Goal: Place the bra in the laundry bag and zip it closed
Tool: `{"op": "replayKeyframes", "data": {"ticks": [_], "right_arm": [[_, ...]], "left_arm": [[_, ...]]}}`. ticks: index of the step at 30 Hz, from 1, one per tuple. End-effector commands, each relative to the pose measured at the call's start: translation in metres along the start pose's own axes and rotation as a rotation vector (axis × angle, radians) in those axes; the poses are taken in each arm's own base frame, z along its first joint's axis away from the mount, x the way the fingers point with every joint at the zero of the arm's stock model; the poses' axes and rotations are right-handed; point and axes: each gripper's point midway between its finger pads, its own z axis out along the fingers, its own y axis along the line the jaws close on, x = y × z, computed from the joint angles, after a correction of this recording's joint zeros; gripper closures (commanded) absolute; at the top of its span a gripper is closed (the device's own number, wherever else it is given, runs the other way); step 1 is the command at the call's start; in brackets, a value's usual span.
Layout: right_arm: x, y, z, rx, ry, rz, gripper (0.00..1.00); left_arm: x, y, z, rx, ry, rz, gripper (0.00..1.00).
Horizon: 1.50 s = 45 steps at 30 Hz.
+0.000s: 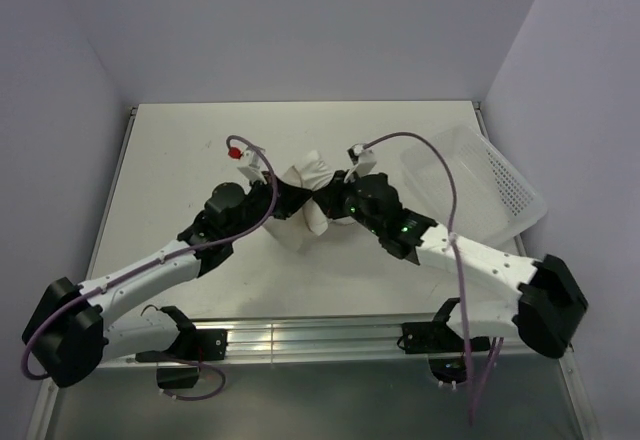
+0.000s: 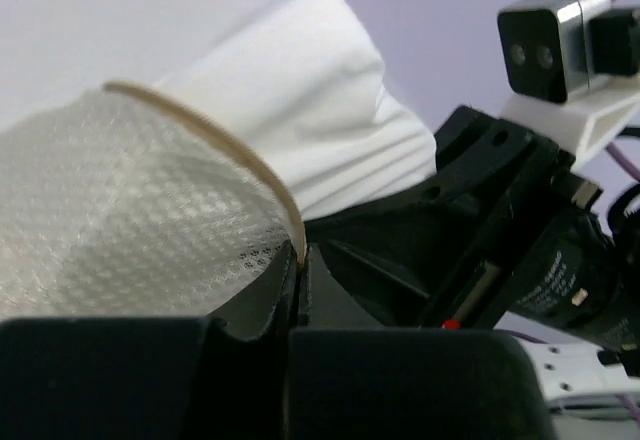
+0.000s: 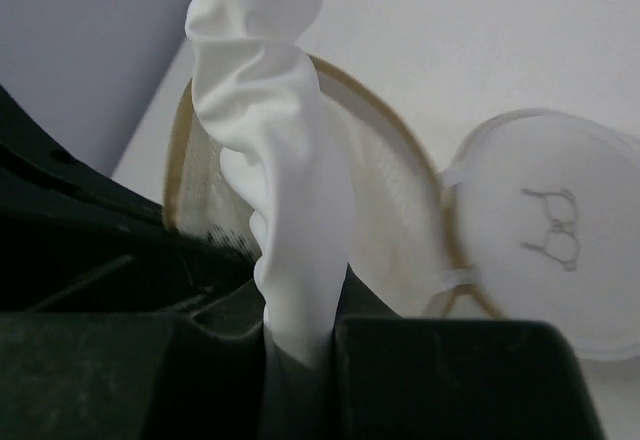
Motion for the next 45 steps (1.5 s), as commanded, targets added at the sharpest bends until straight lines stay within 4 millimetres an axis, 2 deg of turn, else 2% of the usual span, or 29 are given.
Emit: {"op": "replayKeyframes", "data": {"ticks": [1,2,4,5,6,7,8,9,10,13,14,19,21,23,26,27,28,29,32,35,38,39,40,41,43,44,45], "right_arm": [[-0.046,0.012,-0.030,0.008,-0.085,-0.076,1.00],[-0.045,0.016,-0.033,-0.012,-0.074,-0.077,1.00],[-0.042,0.020,-0.034,-0.054,-0.080,-0.078,1.00],[-0.034,0.023,-0.032,-0.088,-0.060,-0.081,1.00],[-0.022,0.017,-0.025,-0.076,-0.031,-0.084,1.00],[-0.019,0.018,-0.020,-0.084,-0.026,-0.086,1.00],[-0.013,0.020,-0.015,-0.106,-0.008,-0.092,1.00],[0.004,0.017,-0.007,-0.122,0.031,-0.099,1.00],[0.003,0.022,-0.002,-0.153,0.010,-0.088,1.00],[0.029,0.014,0.018,-0.137,0.076,-0.078,1.00],[0.041,0.012,0.025,-0.127,0.109,-0.073,1.00],[0.058,0.027,0.035,-0.163,0.149,-0.063,1.00],[0.064,0.039,0.038,-0.194,0.161,-0.050,1.00],[0.065,0.047,0.042,-0.222,0.164,-0.034,1.00],[0.062,0.051,0.055,-0.200,0.152,0.004,1.00],[0.062,0.055,0.064,-0.187,0.155,-0.009,1.00],[0.069,0.058,0.066,-0.172,0.173,-0.033,1.00],[0.075,0.051,0.071,-0.114,0.191,-0.076,1.00],[0.100,0.037,0.071,-0.036,0.241,-0.112,1.00],[0.117,0.020,0.070,0.022,0.263,-0.074,1.00],[0.122,0.013,0.068,0.051,0.282,-0.061,0.81],[0.119,0.014,0.066,0.051,0.277,-0.058,0.64],[0.118,0.013,0.064,0.061,0.274,-0.060,0.53],[0.111,0.017,0.061,0.051,0.265,-0.061,0.35],[0.106,0.021,0.056,0.046,0.268,-0.063,0.22],[0.097,0.026,0.052,0.032,0.252,-0.055,0.14],[0.094,0.028,0.049,0.027,0.249,-0.055,0.12]], "left_arm": [[-0.021,-0.072,0.001,0.249,-0.072,0.040,1.00],[-0.023,-0.073,-0.003,0.262,-0.093,0.011,1.00],[-0.010,-0.051,-0.016,0.214,-0.101,-0.013,1.00],[-0.005,-0.044,-0.021,0.199,-0.103,-0.030,1.00],[0.002,-0.033,-0.025,0.175,-0.101,-0.045,1.00],[0.019,-0.014,-0.034,0.139,-0.081,-0.058,1.00],[0.027,-0.004,-0.039,0.121,-0.073,-0.068,1.00],[0.034,0.005,-0.044,0.107,-0.074,-0.077,1.00],[0.051,0.026,-0.055,0.068,-0.067,-0.086,1.00],[0.060,0.051,-0.068,0.022,-0.109,-0.110,0.99],[0.061,0.054,-0.070,0.016,-0.112,-0.105,0.99],[0.059,0.058,-0.073,-0.006,-0.122,-0.081,0.94],[0.055,0.057,-0.074,-0.006,-0.134,-0.074,0.85],[0.052,0.055,-0.074,-0.007,-0.135,-0.069,0.81],[0.045,0.045,-0.074,0.016,-0.142,-0.063,0.84],[0.044,0.044,-0.073,0.017,-0.139,-0.061,0.91],[0.041,0.040,-0.072,0.022,-0.142,-0.058,0.93],[0.041,0.041,-0.072,0.017,-0.135,-0.054,0.95],[0.037,0.039,-0.077,0.023,-0.156,-0.055,0.98],[0.044,0.053,-0.084,-0.009,-0.171,-0.071,1.00],[0.058,0.071,-0.089,-0.048,-0.158,-0.087,1.00],[0.059,0.073,-0.091,-0.053,-0.160,-0.092,1.00],[0.062,0.077,-0.092,-0.064,-0.156,-0.093,1.00],[0.062,0.077,-0.093,-0.062,-0.160,-0.088,1.00],[0.063,0.083,-0.094,-0.088,-0.159,-0.077,1.00],[0.063,0.084,-0.094,-0.093,-0.157,-0.075,1.00],[0.064,0.084,-0.094,-0.095,-0.155,-0.073,1.00]]}}
